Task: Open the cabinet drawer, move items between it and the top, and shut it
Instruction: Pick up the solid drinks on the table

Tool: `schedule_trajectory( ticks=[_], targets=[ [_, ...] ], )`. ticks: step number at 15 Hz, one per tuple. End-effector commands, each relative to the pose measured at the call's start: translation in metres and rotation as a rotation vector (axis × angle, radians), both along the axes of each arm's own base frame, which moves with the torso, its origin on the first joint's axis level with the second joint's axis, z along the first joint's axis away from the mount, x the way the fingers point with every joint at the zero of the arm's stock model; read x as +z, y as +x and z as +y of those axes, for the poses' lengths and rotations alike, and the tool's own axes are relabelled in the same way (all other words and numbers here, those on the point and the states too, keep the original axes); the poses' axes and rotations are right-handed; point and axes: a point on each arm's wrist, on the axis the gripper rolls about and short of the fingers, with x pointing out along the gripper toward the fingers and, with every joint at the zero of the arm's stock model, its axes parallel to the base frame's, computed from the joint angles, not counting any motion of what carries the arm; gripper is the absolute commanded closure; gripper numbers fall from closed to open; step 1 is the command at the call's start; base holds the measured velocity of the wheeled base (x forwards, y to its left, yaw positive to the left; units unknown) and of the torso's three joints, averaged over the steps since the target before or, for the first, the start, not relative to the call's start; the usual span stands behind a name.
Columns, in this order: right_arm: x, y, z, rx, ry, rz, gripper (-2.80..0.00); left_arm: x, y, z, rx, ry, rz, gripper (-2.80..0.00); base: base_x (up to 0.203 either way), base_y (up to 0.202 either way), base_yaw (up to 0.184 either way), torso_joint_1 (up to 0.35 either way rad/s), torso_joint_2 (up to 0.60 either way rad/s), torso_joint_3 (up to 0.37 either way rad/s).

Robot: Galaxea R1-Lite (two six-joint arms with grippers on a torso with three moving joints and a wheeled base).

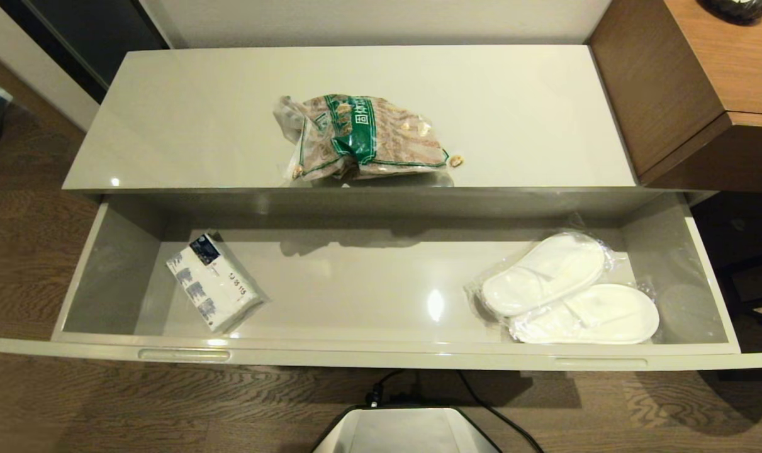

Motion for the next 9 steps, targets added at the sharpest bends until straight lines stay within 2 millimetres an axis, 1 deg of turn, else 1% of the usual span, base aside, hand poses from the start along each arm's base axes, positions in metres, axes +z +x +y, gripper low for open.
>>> schedule_trajectory(
  ticks=[1,2,3,4,5,6,7,8,9],
  targets=[
    [-0.001,-0.001,0.0,0.001,-0.001,-0.01,0.0,-0.015,0.022,-0.003,-0.122,-0.002,-0.056,0.0,0.0,0.0,0.0,0.0,0.0,0.0],
    [-0.001,-0.001,0.0,0.001,0.0,-0.01,0.0,-0.026,0.033,-0.003,-0.137,-0.003,-0.092,0.0,0.0,0.0,0.0,0.0,0.0,0.0],
    [-0.001,-0.001,0.0,0.001,-0.001,-0.01,0.0,-0.029,0.041,-0.003,-0.151,-0.019,-0.183,0.0,0.0,0.0,0.0,0.0,0.0,0.0],
    [-0.001,-0.001,0.0,0.001,-0.001,-0.01,0.0,-0.031,0.045,-0.004,-0.155,-0.104,-0.233,0.0,0.0,0.0,0.0,0.0,0.0,0.0],
    [-0.001,-0.001,0.0,0.001,0.0,-0.01,0.0,-0.035,0.047,-0.003,-0.143,-0.197,-0.232,0.0,0.0,0.0,0.0,0.0,0.0,0.0],
    [-0.001,-0.001,0.0,0.001,0.0,-0.01,0.0,-0.037,0.048,-0.002,-0.084,-0.221,-0.232,0.0,0.0,0.0,0.0,0.0,0.0,0.0],
    [-0.001,-0.001,0.0,0.001,-0.001,-0.01,0.0,-0.04,0.05,0.0,0.017,-0.202,-0.237,0.0,0.126,0.0,-0.002,0.006,-0.01,0.007],
    [-0.001,-0.001,0.0,0.001,0.001,-0.01,0.0,-0.042,0.05,0.001,0.046,-0.176,-0.237,0.0,0.179,0.0,0.0,0.0,0.0,0.0],
    [-0.001,-0.001,0.0,0.001,0.001,-0.01,0.0,-0.044,0.051,0.0,0.024,-0.155,-0.222,0.0,0.194,0.0,-0.002,0.002,0.01,-0.007]
  ],
)
